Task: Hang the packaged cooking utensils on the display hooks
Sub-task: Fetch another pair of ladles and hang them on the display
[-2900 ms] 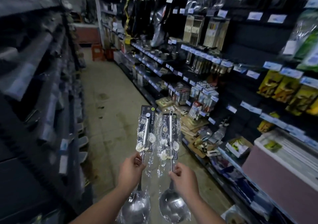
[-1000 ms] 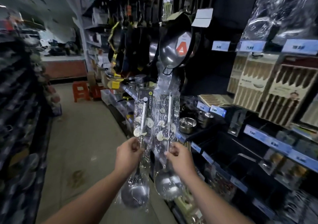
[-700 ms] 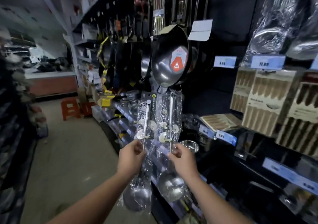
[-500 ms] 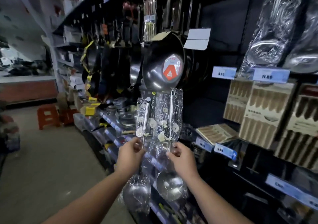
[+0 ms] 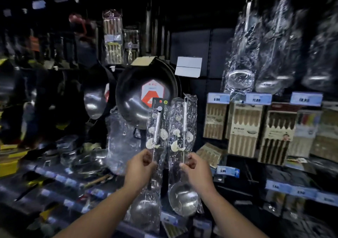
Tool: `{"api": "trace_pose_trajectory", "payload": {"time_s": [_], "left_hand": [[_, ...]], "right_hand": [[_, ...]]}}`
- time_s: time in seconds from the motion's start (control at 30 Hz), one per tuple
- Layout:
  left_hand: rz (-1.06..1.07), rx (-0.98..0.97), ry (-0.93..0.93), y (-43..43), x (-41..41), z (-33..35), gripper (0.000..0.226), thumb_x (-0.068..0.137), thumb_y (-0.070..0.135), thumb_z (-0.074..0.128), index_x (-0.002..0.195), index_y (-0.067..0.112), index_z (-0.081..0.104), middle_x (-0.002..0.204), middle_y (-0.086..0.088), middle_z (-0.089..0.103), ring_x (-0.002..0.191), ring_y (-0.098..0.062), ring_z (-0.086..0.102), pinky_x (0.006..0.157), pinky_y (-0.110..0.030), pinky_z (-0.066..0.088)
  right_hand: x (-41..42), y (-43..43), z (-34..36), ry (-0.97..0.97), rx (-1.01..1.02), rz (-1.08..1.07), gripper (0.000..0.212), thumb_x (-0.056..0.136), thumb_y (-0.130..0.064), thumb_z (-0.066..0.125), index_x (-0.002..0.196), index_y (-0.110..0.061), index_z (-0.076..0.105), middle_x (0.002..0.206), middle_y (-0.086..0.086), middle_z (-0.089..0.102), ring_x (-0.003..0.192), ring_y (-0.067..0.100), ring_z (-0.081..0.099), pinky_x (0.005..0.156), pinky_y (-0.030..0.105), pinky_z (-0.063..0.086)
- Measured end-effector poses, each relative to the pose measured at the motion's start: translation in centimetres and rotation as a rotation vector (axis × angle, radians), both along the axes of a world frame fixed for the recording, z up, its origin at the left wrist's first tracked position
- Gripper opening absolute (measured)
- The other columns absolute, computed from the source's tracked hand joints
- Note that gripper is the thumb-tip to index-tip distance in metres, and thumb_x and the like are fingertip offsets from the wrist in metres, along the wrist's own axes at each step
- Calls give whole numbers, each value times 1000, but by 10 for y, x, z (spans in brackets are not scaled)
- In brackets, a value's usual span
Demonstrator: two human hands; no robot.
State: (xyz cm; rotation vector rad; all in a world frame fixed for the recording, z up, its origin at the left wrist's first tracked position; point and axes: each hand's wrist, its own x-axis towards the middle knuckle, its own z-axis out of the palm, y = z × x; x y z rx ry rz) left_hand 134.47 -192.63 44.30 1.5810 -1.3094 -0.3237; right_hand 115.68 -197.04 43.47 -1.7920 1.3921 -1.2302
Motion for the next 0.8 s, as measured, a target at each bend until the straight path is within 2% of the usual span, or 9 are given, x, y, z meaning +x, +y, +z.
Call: {"api": "trace_pose_trajectory", "payload": {"time_s": [0.07, 0.1, 0.17, 0.27, 0.47, 0.53, 0.6, 0.73, 0.8], "left_hand": [[-51, -15, -29, -2, 6, 9, 15, 85, 14, 76, 83, 18, 61, 78, 2, 69, 76, -16, 66, 61, -22, 46], [-77, -23, -36, -4, 7, 12, 15, 85, 14, 76, 82, 18, 62, 78, 2, 69, 76, -17, 66, 63, -24, 49], [-125, -29, -30, -7, 5, 20, 15, 84, 14, 77, 82, 17, 62, 79, 1, 69, 78, -17, 67, 66, -26, 53], [-183, -73, -20, -9, -7, 32, 19, 83, 15, 78, 80, 21, 61, 77, 4, 67, 76, -13, 65, 62, -23, 48], [-283, -147, 9, -15, -53, 60, 20, 81, 16, 80, 78, 21, 61, 75, 4, 68, 76, -15, 66, 66, -29, 54], [-330, -172, 2, -19, -72, 71, 21, 81, 15, 80, 76, 22, 61, 73, 3, 67, 74, -15, 66, 64, -27, 51], [-373, -188, -2, -24, -92, 82, 21, 81, 15, 80, 76, 22, 60, 72, 2, 67, 72, -15, 65, 61, -23, 48], [-418, -239, -25, -35, -139, 108, 18, 82, 17, 80, 79, 21, 63, 72, -1, 68, 70, -14, 65, 60, -20, 46], [-435, -257, -17, -42, -165, 125, 18, 82, 16, 79, 80, 20, 63, 71, -1, 66, 66, -13, 61, 59, -20, 44]], "right_hand": [[3, 8, 8, -15, -21, -49, 40, 90, -21, 73, 128, -15, 61, 89, -17, 57, 89, 10, 60, 84, 30, 54], [3, 13, 12, -18, -33, -67, 43, 90, -20, 73, 130, -18, 60, 89, -19, 55, 86, 5, 58, 77, 21, 50], [0, 22, 19, -12, -48, -90, 37, 90, -20, 73, 124, -28, 59, 88, -20, 56, 81, -2, 55, 66, 12, 41], [-11, 32, 31, 1, -73, -160, 15, 88, -23, 74, 96, -25, 61, 90, -10, 67, 85, 10, 65, 69, 17, 47], [-57, 45, 67, 7, -106, -277, 12, 88, -19, 73, 89, -21, 62, 87, -1, 67, 79, 16, 69, 70, 33, 62], [-77, 45, 82, 6, -120, -319, 14, 89, -18, 73, 98, -19, 63, 88, -1, 66, 76, 14, 67, 66, 28, 60], [-98, 44, 96, -21, -145, -345, 27, 89, -18, 73, 114, -19, 63, 89, -1, 67, 72, 12, 64, 60, 21, 53], [-147, 36, 126, -54, -185, -384, 42, 88, -17, 74, 127, -16, 61, 88, 1, 68, 78, 17, 69, 74, 31, 61], [-175, 30, 142, -49, -209, -403, 44, 88, -18, 73, 130, -17, 58, 90, 1, 68, 78, 16, 67, 72, 31, 60]]}}
